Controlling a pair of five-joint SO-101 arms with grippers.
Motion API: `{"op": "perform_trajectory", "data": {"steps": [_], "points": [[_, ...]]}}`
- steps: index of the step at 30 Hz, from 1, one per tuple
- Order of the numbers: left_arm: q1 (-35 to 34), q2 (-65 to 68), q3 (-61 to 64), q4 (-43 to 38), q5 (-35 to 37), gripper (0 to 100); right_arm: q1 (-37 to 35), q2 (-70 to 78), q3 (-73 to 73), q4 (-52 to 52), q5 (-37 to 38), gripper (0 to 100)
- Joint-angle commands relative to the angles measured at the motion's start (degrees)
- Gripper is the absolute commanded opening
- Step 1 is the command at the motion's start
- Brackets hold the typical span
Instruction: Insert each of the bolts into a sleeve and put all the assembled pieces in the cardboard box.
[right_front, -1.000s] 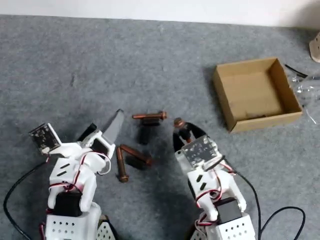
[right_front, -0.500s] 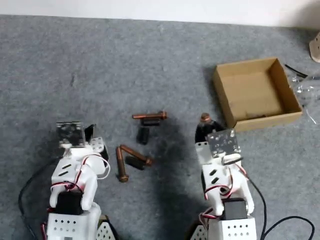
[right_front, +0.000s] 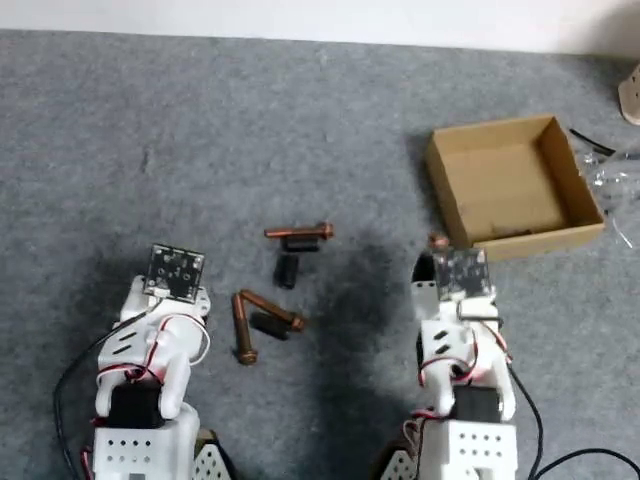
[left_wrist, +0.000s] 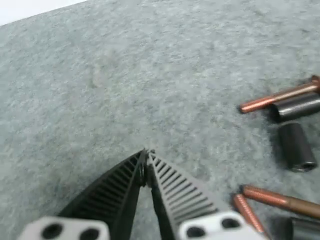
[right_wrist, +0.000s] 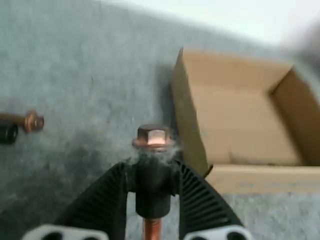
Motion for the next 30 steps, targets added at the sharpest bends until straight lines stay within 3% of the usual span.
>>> {"op": "perform_trajectory", "data": {"steps": [1, 7, 14, 23, 30], "points": [[-2.6, -0.6, -2.1, -0.2, -0.1, 1, 1.1, 20.4, -18.9, -2.2, -4.0, 0.4], [-2.6, -0.6, -1.6, -1.1, -0.2, 1, 4.8, 53.0, -46.2, -2.1, -18.2, 0.4], [-2.6, -0.6, -0.9, -2.5, -0.2, 1, 5.8, 75.6, -66.1, -2.1, -33.8, 0.4], [-2.6, -0.6, -0.8, -3.1, -0.1, 1, 13.1, 88.7, -69.0, -2.2, -58.7, 0.4], [-2.7, -0.6, -0.7, -3.1, -0.1, 1, 16.5, 95.6, -69.4, -2.2, -61.5, 0.4]]}}
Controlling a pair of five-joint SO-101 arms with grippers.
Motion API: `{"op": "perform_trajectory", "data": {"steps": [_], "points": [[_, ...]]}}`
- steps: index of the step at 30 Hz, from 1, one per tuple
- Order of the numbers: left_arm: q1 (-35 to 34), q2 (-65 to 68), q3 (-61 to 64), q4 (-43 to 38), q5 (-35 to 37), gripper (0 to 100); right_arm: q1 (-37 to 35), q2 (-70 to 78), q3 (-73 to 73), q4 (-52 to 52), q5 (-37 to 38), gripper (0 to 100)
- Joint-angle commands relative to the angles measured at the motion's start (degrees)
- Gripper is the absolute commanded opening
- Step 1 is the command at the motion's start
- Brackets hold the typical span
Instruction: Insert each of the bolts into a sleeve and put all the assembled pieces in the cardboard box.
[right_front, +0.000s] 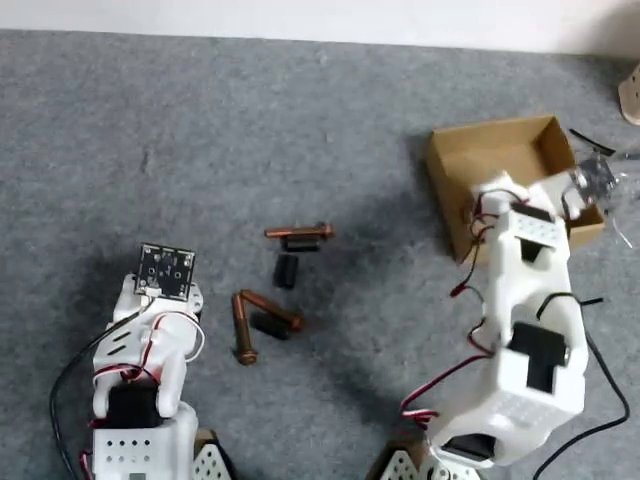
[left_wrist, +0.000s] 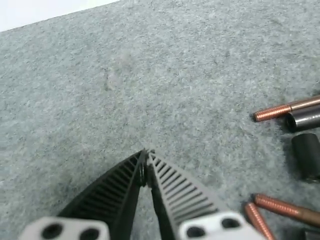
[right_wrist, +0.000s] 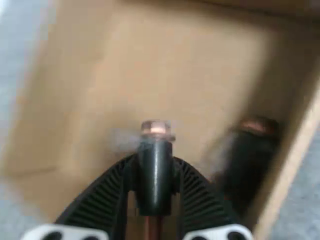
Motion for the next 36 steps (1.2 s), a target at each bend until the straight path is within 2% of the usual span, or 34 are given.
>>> {"op": "perform_trajectory", "data": {"steps": [1, 14, 19, 21, 23, 30, 33, 36], "points": [[-0.7, -0.6, -0.7, -1.3, -0.1, 1, 2.0, -0.2, -2.7, -2.0, -0.8, 0.4], [-0.7, -0.6, -0.5, -1.3, -0.2, 1, 1.8, -0.3, -2.7, -1.8, 0.9, 1.9], [-0.7, -0.6, -0.5, -1.3, -0.2, 1, 0.3, -0.3, -2.8, -2.0, 10.9, 19.1], [-0.7, -0.6, -0.5, -1.3, -0.2, 1, -0.1, -0.4, -2.8, -1.8, 12.3, 24.5], [-0.7, -0.6, -0.5, -1.3, -0.2, 1, -0.1, -1.5, -2.6, -1.8, 12.3, 25.6], [-0.7, -0.6, -0.5, -1.3, -0.2, 1, -1.6, -16.9, 2.6, 0.0, 12.7, 25.6], [-0.7, -0.6, -0.5, -1.3, -0.2, 1, -6.0, -26.3, 8.7, 0.3, 14.0, 25.6], [-0.7, -0.6, -0.5, -1.3, -0.2, 1, -13.7, -36.6, 16.0, 0.3, 20.7, 25.6]]}}
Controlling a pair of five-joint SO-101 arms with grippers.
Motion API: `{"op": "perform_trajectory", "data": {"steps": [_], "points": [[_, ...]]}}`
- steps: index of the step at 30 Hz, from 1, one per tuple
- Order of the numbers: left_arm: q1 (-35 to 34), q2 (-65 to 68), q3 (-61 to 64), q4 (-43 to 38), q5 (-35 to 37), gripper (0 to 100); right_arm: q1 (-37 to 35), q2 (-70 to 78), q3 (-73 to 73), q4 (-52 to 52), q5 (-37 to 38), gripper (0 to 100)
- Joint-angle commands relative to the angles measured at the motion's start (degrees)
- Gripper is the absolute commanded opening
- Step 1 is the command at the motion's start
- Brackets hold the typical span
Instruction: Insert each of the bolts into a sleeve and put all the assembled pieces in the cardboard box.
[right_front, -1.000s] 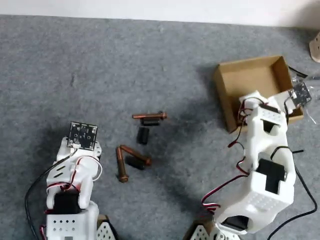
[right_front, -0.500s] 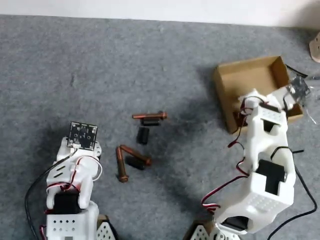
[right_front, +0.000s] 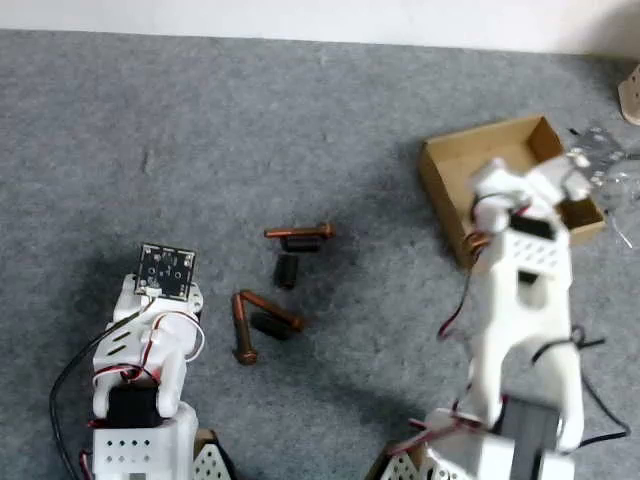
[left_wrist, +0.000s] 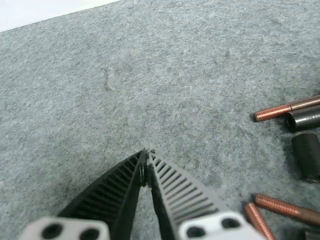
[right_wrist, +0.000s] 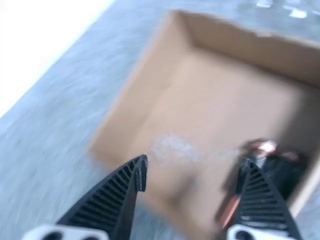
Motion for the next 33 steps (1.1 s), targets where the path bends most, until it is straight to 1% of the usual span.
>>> {"op": "perform_trajectory", "data": {"steps": [1, 5, 8, 11, 14, 18, 20, 22, 24, 27, 33], "points": [[-0.7, -0.6, -0.5, -1.3, -0.2, 1, -10.1, -14.6, 6.8, 0.3, 8.2, 25.6], [-0.7, -0.6, -0.5, -1.3, -0.2, 1, -22.3, -26.2, 16.0, 0.0, 17.3, 25.6], [-0.7, -0.6, -0.5, -1.3, -0.2, 1, -31.1, -31.2, 21.8, 0.0, 24.4, 25.6], [-0.7, -0.6, -0.5, -1.3, -0.2, 1, -39.7, -31.6, 25.4, 0.0, 30.5, 25.6], [-1.1, -0.7, -0.7, -1.3, 0.0, 1, -46.0, -29.4, 26.6, 0.4, 33.4, 25.6], [-3.6, -0.7, -1.0, -1.3, 0.7, 1, -51.0, -22.0, 26.1, 4.7, 37.6, 25.6], [-5.1, -0.7, -1.3, -1.3, 3.4, 1, -53.8, -17.5, 23.8, 6.0, 39.5, 25.6], [-7.3, -0.7, -1.9, -1.3, 4.6, 1, -55.7, -13.8, 21.8, 7.8, 40.6, 25.6], [-8.6, -0.7, -2.1, -1.3, 5.8, 1, -56.5, -10.6, 19.6, 9.3, 41.1, 25.6], [-8.7, -0.7, -2.2, -1.3, 5.9, 1, -56.9, -7.7, 17.7, 9.8, 41.1, 25.6], [-8.7, -0.7, -2.2, -1.3, 6.1, 1, -59.5, -6.6, 17.5, 10.2, 41.1, 25.6]]}}
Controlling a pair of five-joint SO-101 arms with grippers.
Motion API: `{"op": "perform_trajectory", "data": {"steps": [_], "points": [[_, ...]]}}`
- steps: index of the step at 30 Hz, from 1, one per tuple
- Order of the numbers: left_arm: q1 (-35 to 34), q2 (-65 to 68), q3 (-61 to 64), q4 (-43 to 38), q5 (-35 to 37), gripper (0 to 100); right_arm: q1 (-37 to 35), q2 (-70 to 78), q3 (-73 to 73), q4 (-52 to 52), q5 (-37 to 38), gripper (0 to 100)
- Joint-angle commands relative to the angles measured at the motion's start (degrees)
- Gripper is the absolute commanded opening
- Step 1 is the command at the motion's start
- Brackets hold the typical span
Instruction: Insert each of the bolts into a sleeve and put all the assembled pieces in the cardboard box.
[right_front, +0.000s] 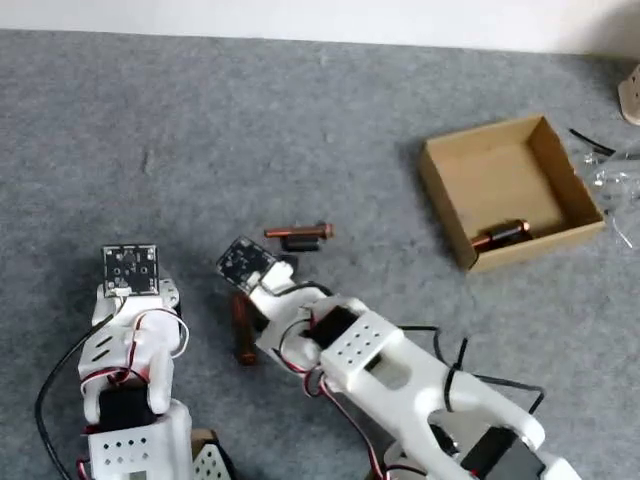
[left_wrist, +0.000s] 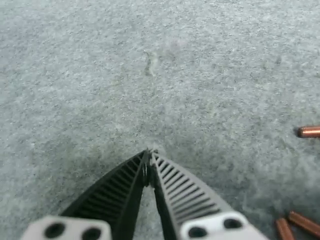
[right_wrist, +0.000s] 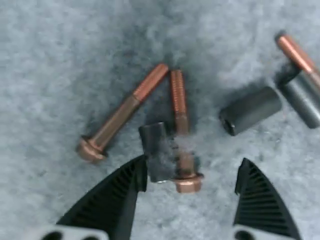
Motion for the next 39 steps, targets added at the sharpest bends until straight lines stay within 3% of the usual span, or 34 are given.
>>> {"op": "perform_trajectory", "data": {"steps": [1, 24, 32, 39], "points": [[-0.7, -0.7, -2.2, -1.3, 0.4, 1, -1.5, 0.2, -2.5, 0.4, 1.0, 25.6], [-0.7, -0.7, -1.9, -2.4, 0.5, 1, -1.7, 0.7, -2.5, -1.9, 3.3, 25.6], [-0.7, -0.7, -1.8, -2.5, 0.5, 1, -1.7, 12.2, -5.0, -2.1, 3.3, 25.6], [-0.7, -0.7, -1.8, -2.5, 0.5, 1, -1.6, 13.7, -7.2, -2.3, 3.2, 25.6]]}}
